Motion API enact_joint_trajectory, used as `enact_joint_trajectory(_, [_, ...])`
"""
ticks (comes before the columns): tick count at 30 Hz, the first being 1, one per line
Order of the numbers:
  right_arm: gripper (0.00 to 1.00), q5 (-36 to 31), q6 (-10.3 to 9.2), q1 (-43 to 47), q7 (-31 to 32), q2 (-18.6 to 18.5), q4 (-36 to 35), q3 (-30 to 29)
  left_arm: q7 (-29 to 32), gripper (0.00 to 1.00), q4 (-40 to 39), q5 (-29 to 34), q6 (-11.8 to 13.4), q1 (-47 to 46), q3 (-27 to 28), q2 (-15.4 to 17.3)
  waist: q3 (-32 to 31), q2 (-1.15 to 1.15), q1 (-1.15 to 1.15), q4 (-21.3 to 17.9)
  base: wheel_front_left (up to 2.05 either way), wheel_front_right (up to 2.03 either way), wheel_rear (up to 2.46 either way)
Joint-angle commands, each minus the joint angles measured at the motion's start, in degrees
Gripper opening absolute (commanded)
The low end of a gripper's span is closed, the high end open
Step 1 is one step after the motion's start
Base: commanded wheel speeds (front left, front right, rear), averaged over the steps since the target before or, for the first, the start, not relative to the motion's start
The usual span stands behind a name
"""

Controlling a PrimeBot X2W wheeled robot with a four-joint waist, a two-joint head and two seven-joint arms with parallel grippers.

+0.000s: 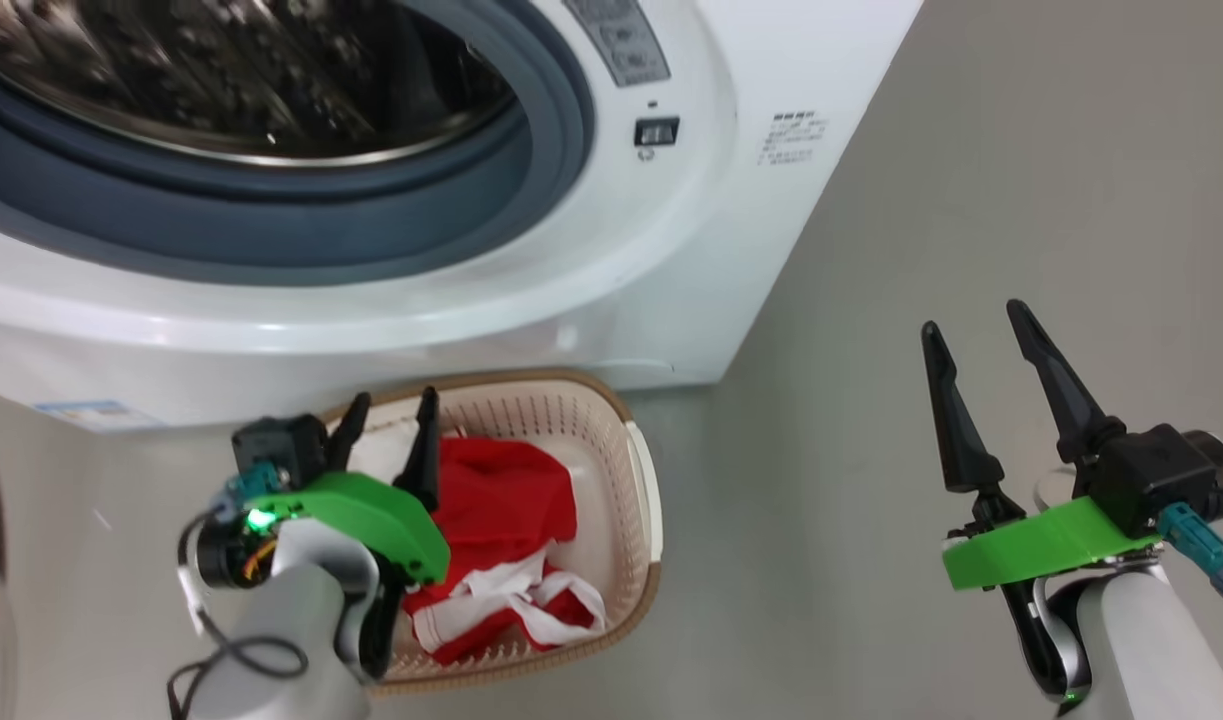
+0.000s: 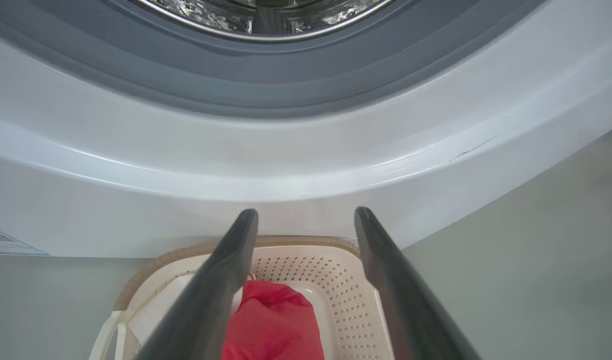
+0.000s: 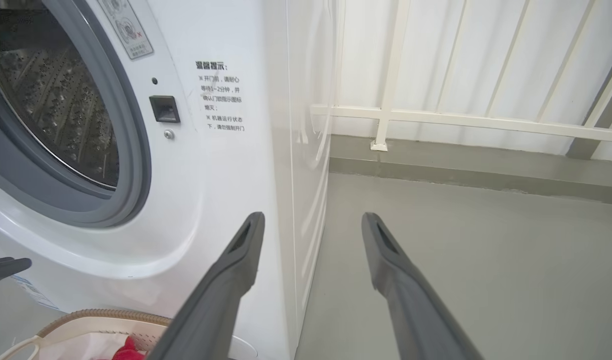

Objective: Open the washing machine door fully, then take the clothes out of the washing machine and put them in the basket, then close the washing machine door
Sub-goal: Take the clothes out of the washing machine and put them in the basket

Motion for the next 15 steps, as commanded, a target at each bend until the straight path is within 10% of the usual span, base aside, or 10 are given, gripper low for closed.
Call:
enact_joint_trajectory(1, [1.00, -0.8, 0.26, 1.0, -0.3, -0.2, -1.1, 0.9, -0.7, 1.00, -2.1, 0.8, 0.1, 1.6, 1.7, 1.4, -3.2, 0.00, 0.00, 1.2, 0.00, 0.00, 0.00])
enact_joint_trajectory(15, [1.00, -1.7, 0.26, 4.2, -0.3, -0.2, 0.8, -0.6, -0.7, 1.00, -30.0, 8.2, 2.6, 18.0, 8.6, 1.4, -12.4, 0.00, 0.00, 1.7, 0.00, 0.00, 0.00])
